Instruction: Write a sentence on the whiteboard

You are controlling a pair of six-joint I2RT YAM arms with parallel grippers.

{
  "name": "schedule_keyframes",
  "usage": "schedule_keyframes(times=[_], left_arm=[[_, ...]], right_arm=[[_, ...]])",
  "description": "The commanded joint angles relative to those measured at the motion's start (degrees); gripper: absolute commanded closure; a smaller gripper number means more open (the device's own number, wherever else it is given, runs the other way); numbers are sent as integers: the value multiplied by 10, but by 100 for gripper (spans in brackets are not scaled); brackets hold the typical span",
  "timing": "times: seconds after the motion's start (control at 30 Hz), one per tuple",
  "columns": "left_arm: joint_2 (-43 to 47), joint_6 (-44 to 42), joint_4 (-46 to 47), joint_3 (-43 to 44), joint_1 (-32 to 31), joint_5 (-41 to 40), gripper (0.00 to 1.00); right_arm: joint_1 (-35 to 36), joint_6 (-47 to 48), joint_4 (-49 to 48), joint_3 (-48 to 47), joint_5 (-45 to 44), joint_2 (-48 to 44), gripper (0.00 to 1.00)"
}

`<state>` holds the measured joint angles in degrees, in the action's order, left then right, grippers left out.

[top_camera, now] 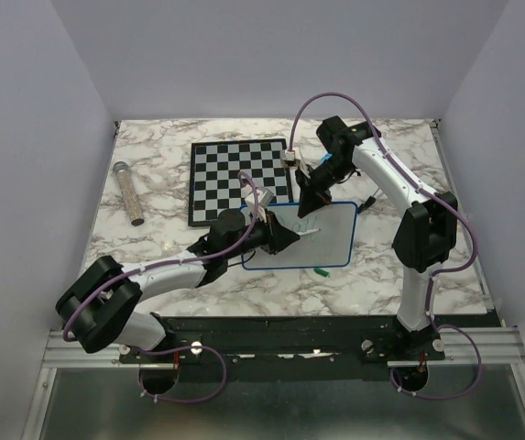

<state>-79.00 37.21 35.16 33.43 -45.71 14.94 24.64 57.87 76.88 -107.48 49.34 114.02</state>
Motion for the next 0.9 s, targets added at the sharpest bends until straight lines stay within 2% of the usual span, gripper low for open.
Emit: schedule_keyframes(times=[0.0, 0.13, 0.37, 0.47, 0.87], left_arm=[[47, 17, 54, 0, 11, 40, 100], [107, 14, 22, -7, 25, 61, 100], [214, -43, -154, 8, 55, 95, 100], [234, -59, -191, 14, 62, 107, 100], [231, -45, -139, -28, 55, 135, 100]], right_arm=[[4, 15, 38, 3, 2, 18, 100], [5, 15, 36, 3, 1, 19, 99], [5, 8, 33, 3, 2, 18, 100], [5, 7, 32, 2, 4, 19, 100], [4, 3, 30, 3, 1, 18, 99]])
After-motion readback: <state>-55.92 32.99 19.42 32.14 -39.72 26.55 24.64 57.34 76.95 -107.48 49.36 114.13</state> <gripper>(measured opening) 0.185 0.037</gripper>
